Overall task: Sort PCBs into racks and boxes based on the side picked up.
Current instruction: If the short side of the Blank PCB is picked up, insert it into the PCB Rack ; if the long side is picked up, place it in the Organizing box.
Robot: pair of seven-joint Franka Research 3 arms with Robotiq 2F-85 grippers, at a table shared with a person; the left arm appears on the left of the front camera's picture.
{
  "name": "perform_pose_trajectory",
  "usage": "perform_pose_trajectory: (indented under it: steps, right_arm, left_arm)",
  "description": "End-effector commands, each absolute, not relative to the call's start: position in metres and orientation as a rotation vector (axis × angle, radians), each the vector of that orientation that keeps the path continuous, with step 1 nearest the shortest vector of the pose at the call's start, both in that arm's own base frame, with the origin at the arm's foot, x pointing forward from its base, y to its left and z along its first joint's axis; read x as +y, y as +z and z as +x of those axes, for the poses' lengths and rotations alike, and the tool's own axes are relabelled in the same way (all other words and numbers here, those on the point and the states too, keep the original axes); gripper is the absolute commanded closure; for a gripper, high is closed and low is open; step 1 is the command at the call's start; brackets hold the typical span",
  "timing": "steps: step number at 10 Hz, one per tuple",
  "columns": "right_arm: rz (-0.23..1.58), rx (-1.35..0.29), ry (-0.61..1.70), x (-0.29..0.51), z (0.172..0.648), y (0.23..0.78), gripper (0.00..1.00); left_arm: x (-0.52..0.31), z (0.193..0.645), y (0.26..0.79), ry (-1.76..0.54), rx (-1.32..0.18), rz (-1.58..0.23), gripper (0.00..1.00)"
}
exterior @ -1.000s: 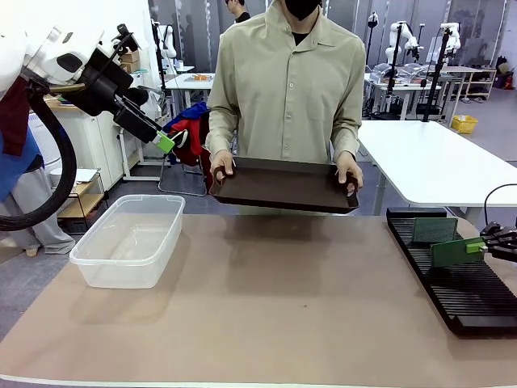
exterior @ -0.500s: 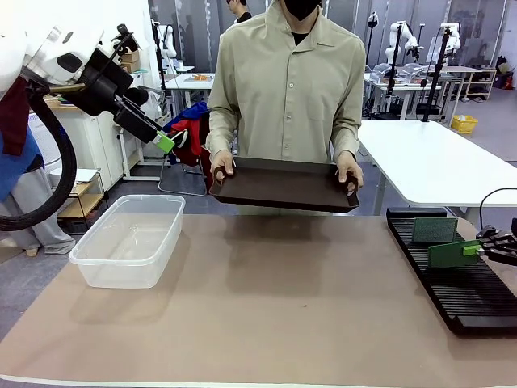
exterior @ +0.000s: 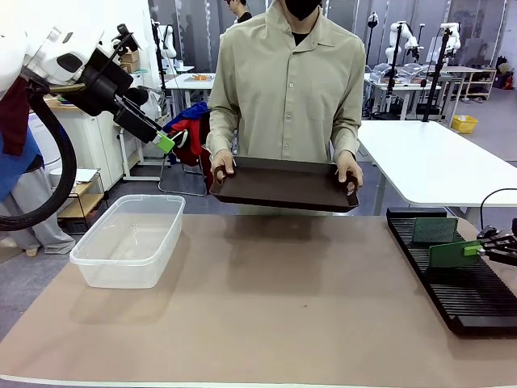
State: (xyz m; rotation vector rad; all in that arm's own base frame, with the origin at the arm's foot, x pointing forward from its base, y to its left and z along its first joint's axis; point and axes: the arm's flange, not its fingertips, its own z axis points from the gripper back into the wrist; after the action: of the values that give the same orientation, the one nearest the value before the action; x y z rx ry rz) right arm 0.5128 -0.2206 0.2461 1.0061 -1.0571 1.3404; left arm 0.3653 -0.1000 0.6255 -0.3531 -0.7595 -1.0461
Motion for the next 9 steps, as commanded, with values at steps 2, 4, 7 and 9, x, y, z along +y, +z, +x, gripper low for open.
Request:
perform_pose_trajectory:
  steps: [2, 4, 7, 9]
  right_arm:
    - [0.971, -0.993, 1.352, -0.2274, 0.5117, 0.2365, 0.78]
    - [0.968, -0.993, 1.363, -0.2273, 0.5109, 0.238, 0.76]
    - [0.97, -1.001, 1.367, -0.228, 0.5099, 0.239, 0.37]
    - [0.959, -1.008, 1.371, -0.2267, 0.5076, 0.2412, 0.17]
  left_arm:
    - [-0.0993, 0.3644, 0.6249, -1.047, -0.754, -0.358, 0.0]
    - [-0.0993, 0.3644, 0.6249, -1.047, -0.754, -0.358, 0.0]
    - [-0.0993, 0.3644, 0.6249, -1.047, -0.754, -0.358, 0.0]
    - [-0.0993, 0.3644, 0.6249, -1.047, -0.754, -0.358, 0.0]
